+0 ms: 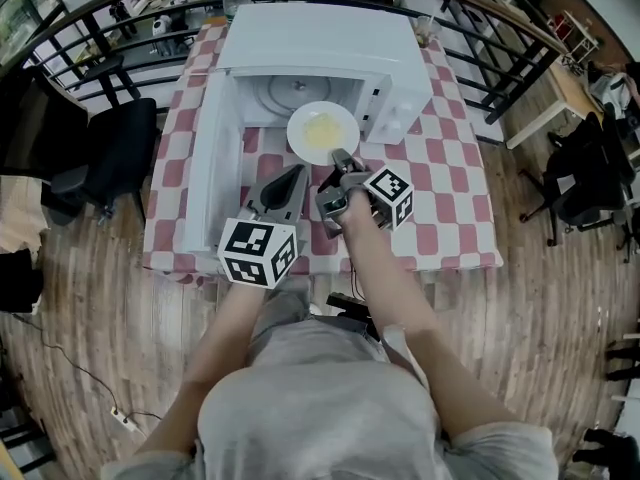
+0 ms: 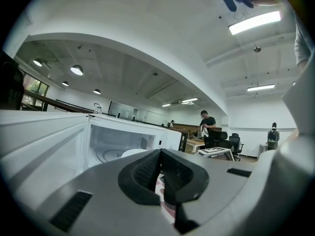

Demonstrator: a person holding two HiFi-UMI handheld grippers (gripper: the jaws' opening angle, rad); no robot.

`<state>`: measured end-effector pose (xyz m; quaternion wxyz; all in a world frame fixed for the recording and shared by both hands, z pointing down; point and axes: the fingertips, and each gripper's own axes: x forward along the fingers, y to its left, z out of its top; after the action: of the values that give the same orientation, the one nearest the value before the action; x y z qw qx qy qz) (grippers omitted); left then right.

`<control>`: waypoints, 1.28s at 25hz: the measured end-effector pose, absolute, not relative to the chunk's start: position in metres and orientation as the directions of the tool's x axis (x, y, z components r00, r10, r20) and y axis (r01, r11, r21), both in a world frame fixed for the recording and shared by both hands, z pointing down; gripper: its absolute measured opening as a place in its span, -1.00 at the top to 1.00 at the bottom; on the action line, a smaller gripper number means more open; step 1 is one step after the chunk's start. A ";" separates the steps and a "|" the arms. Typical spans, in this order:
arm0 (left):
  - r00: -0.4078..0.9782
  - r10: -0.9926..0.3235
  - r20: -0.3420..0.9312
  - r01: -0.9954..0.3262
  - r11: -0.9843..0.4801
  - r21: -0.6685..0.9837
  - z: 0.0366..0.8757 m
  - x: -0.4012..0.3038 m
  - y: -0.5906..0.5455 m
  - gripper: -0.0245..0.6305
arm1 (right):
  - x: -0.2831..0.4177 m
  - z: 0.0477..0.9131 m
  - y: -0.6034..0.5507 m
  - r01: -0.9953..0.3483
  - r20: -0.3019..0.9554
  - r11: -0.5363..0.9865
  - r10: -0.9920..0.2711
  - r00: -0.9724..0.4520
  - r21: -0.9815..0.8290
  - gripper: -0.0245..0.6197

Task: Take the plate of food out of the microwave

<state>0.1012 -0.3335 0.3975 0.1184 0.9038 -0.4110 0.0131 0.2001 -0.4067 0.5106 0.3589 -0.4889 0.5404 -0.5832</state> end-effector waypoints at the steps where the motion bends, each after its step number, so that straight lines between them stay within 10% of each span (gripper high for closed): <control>1: 0.660 -0.742 0.121 -0.748 -0.632 0.203 0.398 0.101 -0.332 0.92 | 0.200 0.509 -0.403 -0.109 0.181 -0.157 -0.947 -0.264 -0.982 0.83; 32: 0.566 -0.819 0.093 -0.822 -0.551 0.147 0.399 0.094 -0.340 0.92 | 0.213 0.470 -0.339 -0.107 0.147 -0.128 -0.970 -0.195 -0.986 0.83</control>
<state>0.0942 -0.3402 0.3991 0.0868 0.8806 -0.4659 0.0066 0.2131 -0.3386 0.4696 0.3868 -0.5029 0.5353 -0.5576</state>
